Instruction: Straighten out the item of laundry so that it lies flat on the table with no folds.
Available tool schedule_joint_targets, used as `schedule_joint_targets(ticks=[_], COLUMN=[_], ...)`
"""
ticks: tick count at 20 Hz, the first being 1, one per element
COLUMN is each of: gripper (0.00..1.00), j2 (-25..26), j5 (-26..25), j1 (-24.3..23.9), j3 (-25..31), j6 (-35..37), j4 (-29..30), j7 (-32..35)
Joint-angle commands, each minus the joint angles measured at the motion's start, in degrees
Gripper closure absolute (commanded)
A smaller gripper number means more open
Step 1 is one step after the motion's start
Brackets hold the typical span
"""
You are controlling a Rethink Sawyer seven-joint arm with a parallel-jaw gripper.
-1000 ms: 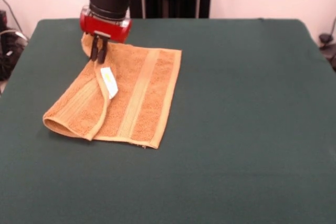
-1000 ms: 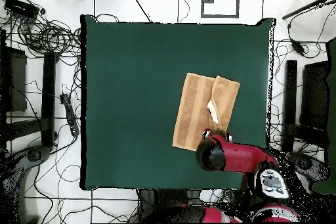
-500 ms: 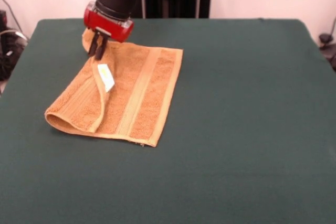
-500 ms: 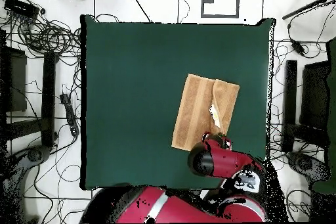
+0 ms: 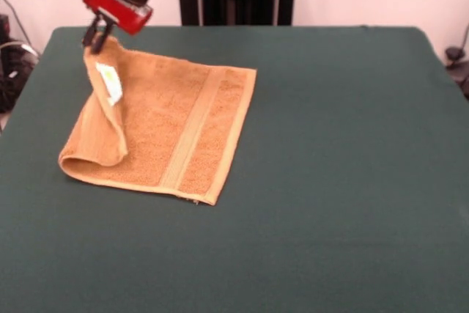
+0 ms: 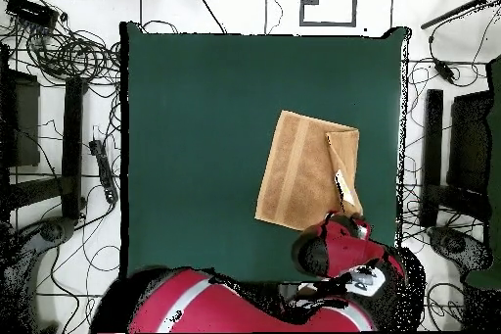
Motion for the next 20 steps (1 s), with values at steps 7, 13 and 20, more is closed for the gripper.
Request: schedule_joint_targets(ticks=[7, 13, 20], gripper=[1.00, 1.00, 0.00], j2=[1.69, 6.86, 6.97], j5=[4.49, 6.77, 8.42], j1=[2.92, 2.01, -0.07], j3=[-4.89, -6.93, -5.01], j6=[14.90, 2.27, -5.61], j4=[-6.54, -8.78, -7.25], j7=[6.07, 10.77, 12.41])
